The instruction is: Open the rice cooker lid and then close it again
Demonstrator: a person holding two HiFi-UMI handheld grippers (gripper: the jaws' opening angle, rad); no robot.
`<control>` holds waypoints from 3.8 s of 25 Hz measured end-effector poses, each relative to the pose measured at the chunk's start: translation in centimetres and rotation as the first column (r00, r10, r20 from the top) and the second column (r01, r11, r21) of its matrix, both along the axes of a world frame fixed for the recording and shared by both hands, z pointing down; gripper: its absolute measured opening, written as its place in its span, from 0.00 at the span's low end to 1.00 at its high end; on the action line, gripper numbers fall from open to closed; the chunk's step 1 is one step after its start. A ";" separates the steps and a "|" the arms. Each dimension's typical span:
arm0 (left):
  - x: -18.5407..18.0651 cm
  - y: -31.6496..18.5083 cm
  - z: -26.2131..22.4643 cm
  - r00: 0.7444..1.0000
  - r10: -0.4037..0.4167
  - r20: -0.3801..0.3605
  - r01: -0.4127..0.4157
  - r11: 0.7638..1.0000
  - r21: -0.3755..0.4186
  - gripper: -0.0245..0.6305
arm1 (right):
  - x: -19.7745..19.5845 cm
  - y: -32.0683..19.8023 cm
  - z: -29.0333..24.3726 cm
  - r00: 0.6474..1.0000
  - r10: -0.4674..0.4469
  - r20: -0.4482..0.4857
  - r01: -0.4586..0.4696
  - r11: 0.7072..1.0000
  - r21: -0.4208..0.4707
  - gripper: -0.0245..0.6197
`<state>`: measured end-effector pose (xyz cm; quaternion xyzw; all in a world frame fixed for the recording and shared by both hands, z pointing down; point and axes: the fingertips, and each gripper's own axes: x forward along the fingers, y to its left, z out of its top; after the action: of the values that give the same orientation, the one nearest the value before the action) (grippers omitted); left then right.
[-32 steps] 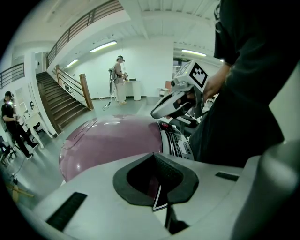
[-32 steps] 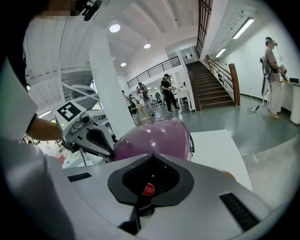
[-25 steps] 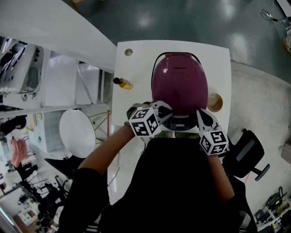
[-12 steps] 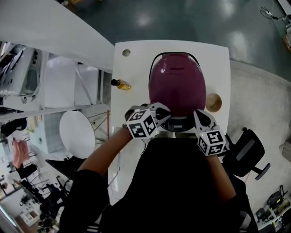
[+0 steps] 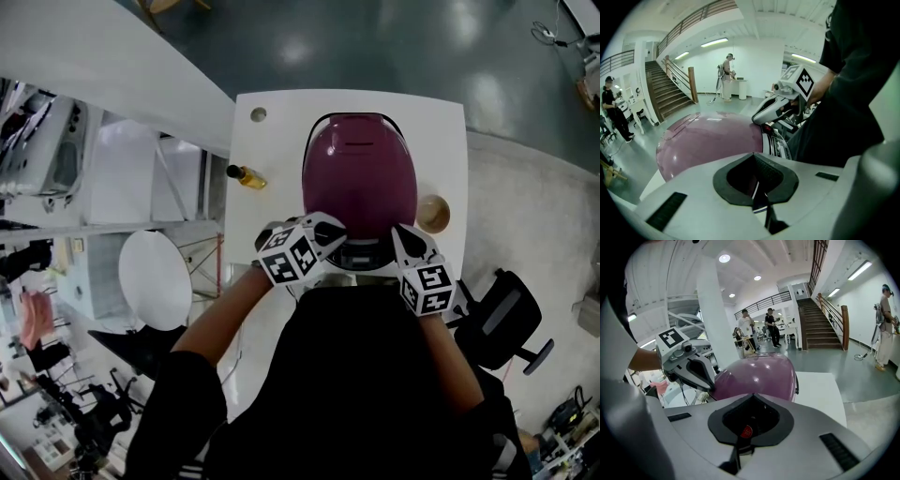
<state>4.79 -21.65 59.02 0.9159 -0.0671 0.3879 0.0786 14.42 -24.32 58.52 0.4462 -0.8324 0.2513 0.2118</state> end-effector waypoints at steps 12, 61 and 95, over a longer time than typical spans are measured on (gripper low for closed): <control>-2.6 0.1 -5.0 0.866 -0.357 -0.350 0.380 0.925 -0.005 0.04 | 1.7 4.4 -6.1 0.997 0.080 0.021 -0.082 0.987 0.135 0.04; 0.4 48.9 -9.5 0.528 -0.664 -0.529 0.750 0.657 -0.077 0.04 | 14.4 49.6 -10.3 0.986 0.160 0.038 -0.164 0.945 0.285 0.04; -9.9 47.9 -13.0 0.507 -0.626 -0.593 0.818 0.567 0.101 0.04 | 10.0 49.9 -14.3 0.973 0.221 0.067 -0.230 0.901 0.368 0.04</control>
<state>-5.16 26.20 45.97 0.8614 -0.4997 0.0486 0.0768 24.44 25.63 44.20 0.5687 -0.8101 0.1165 0.0827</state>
